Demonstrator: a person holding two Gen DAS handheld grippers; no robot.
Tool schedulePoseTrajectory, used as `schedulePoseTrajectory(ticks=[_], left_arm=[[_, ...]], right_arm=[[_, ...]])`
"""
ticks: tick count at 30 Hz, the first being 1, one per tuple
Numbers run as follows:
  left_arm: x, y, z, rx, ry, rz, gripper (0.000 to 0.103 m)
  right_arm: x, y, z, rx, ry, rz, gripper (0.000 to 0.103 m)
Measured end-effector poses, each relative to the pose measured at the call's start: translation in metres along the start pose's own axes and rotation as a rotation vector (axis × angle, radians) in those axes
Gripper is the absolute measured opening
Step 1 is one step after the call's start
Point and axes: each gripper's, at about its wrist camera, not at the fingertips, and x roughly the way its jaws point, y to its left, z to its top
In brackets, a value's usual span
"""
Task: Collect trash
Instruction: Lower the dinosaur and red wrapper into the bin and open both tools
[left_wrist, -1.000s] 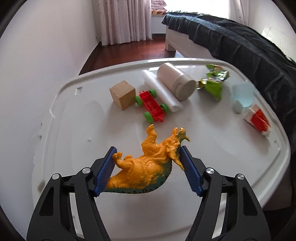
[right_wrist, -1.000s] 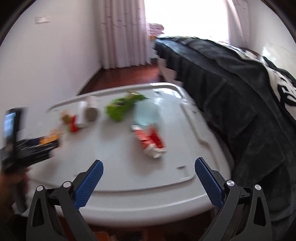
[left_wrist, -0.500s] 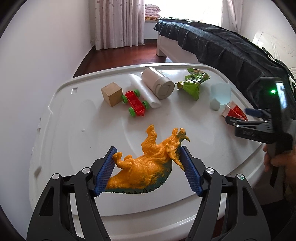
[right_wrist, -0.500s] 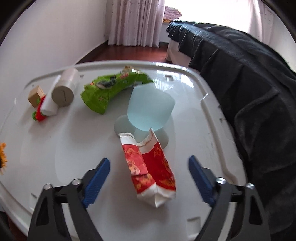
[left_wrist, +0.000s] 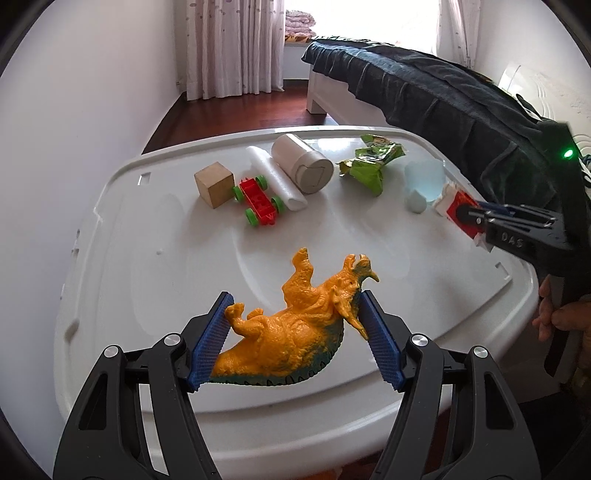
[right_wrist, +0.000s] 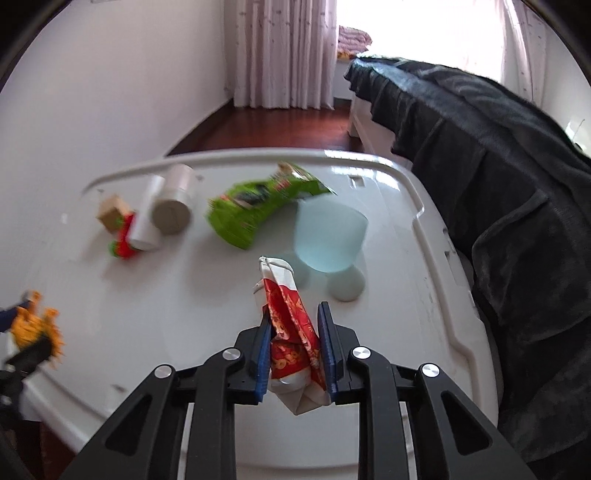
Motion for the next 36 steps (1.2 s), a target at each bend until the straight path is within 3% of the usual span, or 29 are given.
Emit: schedulePoseTrajectory(ticks=[7,11,20,23,25,26,27,30,32,36], left_arm=[[-0.033,-0.005,-0.020,-0.004,-0.013,0.000,0.067],[-0.056,-0.009,-0.041,-0.003,-0.002,0.004,0.067],[-0.088,-0.017,-0.115,-0.001,0.121,-0.007,0.067],[-0.090,-0.017,-0.137,-0.004,0.174,-0.017,0.068],[-0.089,-0.017,-0.149,-0.004,0.202,-0.023,0.068],[-0.089,-0.017,-0.154,-0.008,0.210,-0.025,0.069],[-0.089,-0.017,-0.157,-0.012,0.215,-0.025,0.070],[-0.093,-0.016,-0.158,-0.022,0.200,0.019,0.082],[-0.102,-0.014,-0.154,-0.031,0.145,0.035,0.087],[-0.118,-0.006,-0.141,-0.057,0.043,0.007,0.089]], right_arm=[[-0.062,0.031,-0.019,-0.022,-0.049,0.087,0.023],[-0.097,0.054,-0.053,-0.045,-0.033,0.144,0.023],[-0.122,0.090,-0.141,-0.078,0.142,0.237,0.024],[-0.123,0.101,-0.163,-0.104,0.207,0.243,0.035],[-0.120,0.110,-0.174,-0.169,0.241,0.202,0.061],[-0.121,0.111,-0.176,-0.187,0.229,0.173,0.082],[-0.122,0.112,-0.178,-0.199,0.211,0.141,0.094],[-0.129,0.107,-0.173,-0.215,0.160,0.064,0.098],[-0.134,0.098,-0.164,-0.198,0.114,0.018,0.098],[-0.144,0.078,-0.145,-0.108,0.049,0.033,0.098]])
